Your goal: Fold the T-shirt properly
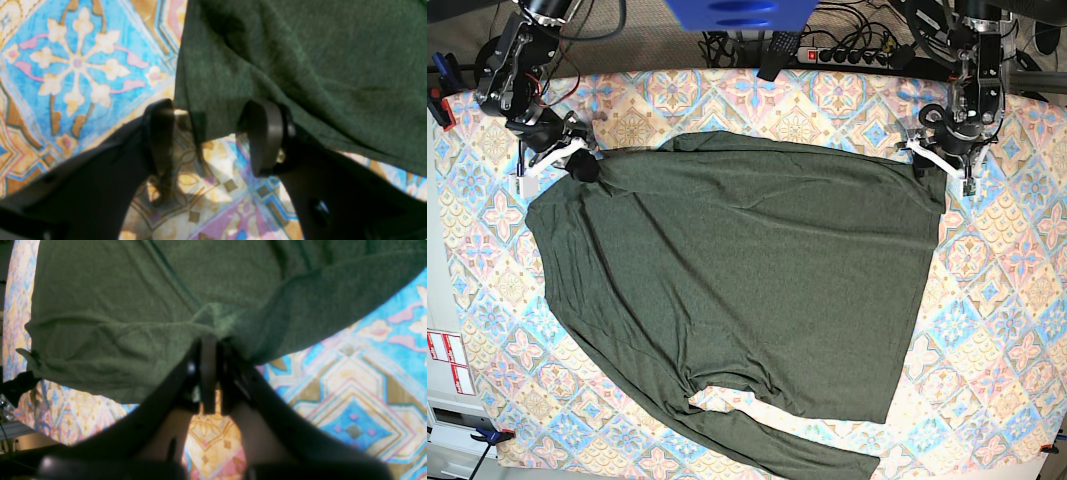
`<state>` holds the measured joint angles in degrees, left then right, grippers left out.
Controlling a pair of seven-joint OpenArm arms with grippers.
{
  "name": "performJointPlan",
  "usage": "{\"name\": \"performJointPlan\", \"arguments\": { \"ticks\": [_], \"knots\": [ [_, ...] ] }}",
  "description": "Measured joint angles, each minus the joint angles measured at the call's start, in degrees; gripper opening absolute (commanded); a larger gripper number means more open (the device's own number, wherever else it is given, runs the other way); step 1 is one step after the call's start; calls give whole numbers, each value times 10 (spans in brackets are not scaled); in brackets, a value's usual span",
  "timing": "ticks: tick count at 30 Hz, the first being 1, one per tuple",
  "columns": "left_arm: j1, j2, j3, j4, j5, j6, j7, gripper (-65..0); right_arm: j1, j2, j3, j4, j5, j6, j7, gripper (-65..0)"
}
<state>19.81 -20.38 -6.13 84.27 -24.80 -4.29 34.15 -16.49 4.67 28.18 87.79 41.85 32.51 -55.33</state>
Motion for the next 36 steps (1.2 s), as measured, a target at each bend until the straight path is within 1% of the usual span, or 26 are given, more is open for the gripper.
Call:
{"name": "performJointPlan", "arguments": {
  "ticks": [2, 9, 15, 24, 25, 27, 29, 31, 32, 33, 36],
  "knots": [
    [-1, 7, -2, 0, 5, 6, -7, -291, 0, 0, 0, 0, 0, 0, 0, -647],
    [-1, 12, -2, 2, -1, 0, -6, -294, 0, 0, 2, 0, 0, 0, 0, -647],
    [3, 8, -2, 2, -56, 6, -10, -294, 0, 0, 1, 0, 0, 0, 0, -647],
    [3, 9, -2, 2, -63, 4, -12, -297, 1, 0, 0, 0, 0, 0, 0, -647],
    [3, 9, -2, 2, -63, 4, -12, -307, 1, 0, 0, 0, 0, 0, 0, -647],
    [3, 10, -2, 2, -63, 4, -12, -355, 1, 0, 0, 0, 0, 0, 0, -647],
    [2, 16, -1, 1, -68, 1, -10, -431, 1, 0, 0, 0, 0, 0, 0, -647],
    [2, 17, -1, 1, -66, 6, -11, -509, 1, 0, 0, 0, 0, 0, 0, -647],
    [2, 16, -1, 0, -69, 0, -8, -534, 1, 0, 0, 0, 0, 0, 0, -647],
    [2, 17, -1, 0, -70, -3, -8, -556, 1, 0, 0, 0, 0, 0, 0, -647],
    [2, 18, 0, 1, -70, -3, -7, -584, 0, 0, 0, 0, 0, 0, 0, -647]
  ]
}}
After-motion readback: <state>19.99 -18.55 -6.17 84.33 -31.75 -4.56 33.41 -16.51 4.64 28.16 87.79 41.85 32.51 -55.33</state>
